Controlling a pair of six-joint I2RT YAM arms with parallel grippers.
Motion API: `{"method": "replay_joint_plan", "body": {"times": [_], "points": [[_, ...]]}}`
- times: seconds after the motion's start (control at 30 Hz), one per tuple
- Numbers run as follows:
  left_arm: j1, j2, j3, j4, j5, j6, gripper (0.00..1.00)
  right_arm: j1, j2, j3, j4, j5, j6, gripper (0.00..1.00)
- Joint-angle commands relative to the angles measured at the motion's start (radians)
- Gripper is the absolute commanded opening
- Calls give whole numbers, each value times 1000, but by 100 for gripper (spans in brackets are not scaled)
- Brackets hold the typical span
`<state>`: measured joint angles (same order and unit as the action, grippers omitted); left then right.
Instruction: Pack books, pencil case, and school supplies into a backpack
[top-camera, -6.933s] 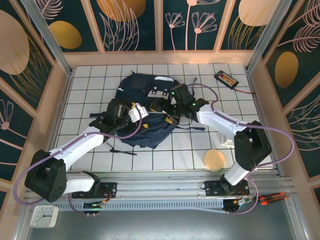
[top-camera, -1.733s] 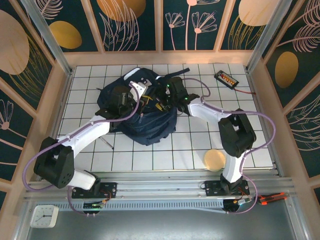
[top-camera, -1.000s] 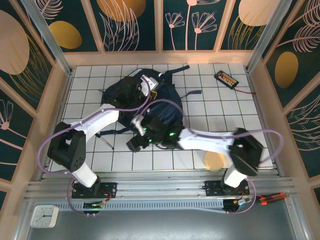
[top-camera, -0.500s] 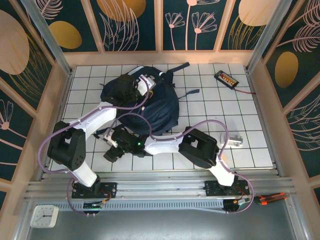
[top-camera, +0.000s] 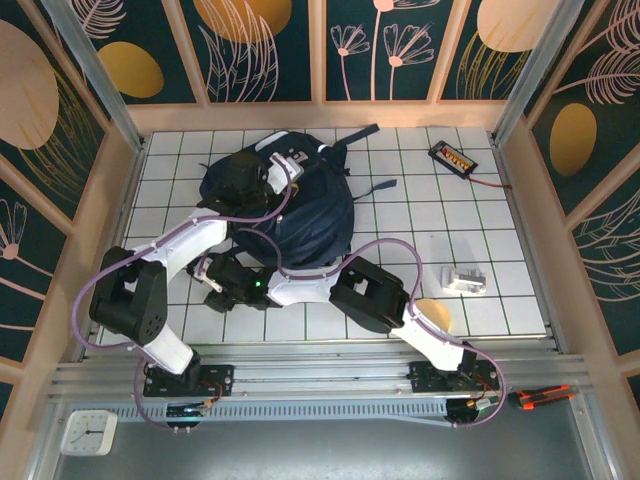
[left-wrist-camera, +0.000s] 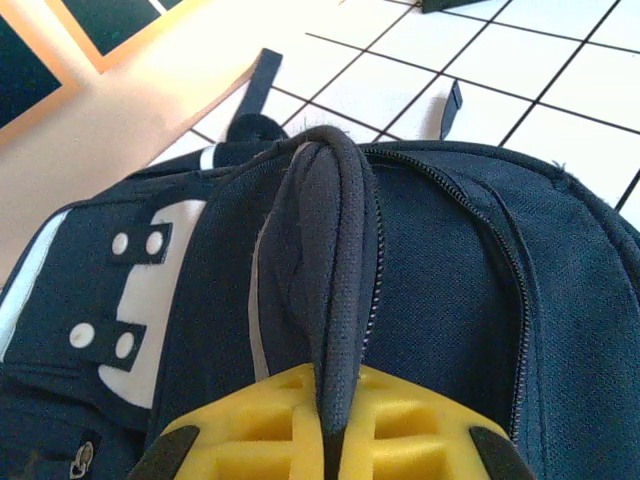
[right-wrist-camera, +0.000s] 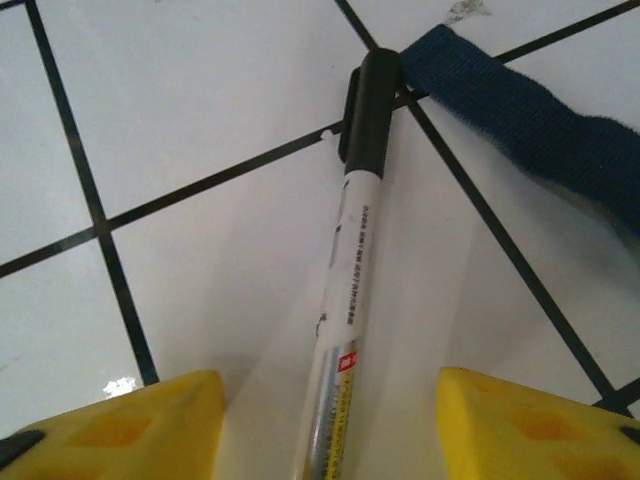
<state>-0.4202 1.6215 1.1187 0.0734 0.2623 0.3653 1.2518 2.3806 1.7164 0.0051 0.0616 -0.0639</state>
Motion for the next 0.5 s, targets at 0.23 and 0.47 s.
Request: {"method": "replay_joint_plan", "body": {"times": [0.23, 0.47], "points": [[21, -31, 6, 73, 9, 11, 0, -3, -134, -191, -34, 40, -49, 10], [21, -18, 14, 62, -3, 14, 0, -28, -409, -396, -34, 24, 22, 5]]}}
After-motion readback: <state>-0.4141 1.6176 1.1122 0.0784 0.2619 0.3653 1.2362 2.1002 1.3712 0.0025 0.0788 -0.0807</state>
